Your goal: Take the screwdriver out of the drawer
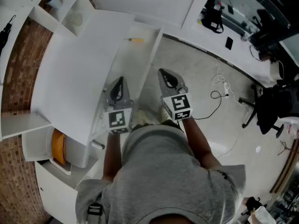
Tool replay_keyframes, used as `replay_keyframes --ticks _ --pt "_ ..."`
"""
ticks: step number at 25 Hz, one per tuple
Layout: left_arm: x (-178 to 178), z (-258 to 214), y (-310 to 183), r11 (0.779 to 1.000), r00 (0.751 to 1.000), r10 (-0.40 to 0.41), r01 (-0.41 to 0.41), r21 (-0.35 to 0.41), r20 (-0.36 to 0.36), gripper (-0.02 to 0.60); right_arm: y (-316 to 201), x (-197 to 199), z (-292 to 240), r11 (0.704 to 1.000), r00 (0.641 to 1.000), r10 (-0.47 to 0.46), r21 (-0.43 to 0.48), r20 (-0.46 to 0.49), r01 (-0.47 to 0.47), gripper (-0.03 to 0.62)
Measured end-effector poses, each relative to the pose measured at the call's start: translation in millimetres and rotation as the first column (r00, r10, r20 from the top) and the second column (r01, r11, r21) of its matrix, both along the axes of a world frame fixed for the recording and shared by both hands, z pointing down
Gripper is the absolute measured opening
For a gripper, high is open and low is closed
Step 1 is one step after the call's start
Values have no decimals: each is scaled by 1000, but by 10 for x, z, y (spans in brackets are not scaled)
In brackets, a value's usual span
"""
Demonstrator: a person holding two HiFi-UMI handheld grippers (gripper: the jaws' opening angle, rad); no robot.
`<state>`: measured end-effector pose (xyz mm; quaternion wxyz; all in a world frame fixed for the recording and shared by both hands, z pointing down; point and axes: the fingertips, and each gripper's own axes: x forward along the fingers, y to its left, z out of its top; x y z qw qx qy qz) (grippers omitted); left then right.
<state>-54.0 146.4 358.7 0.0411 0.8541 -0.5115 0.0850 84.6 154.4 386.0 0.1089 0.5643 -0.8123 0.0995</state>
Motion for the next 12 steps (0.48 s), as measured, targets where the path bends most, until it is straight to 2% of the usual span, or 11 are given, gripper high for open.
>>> replay_keyframes --ticks 12 --pt "-372 20 -114 1000 1000 21 -21 5 -8 12 -103 -411 0 1000 1000 15 12 -15 -15 3"
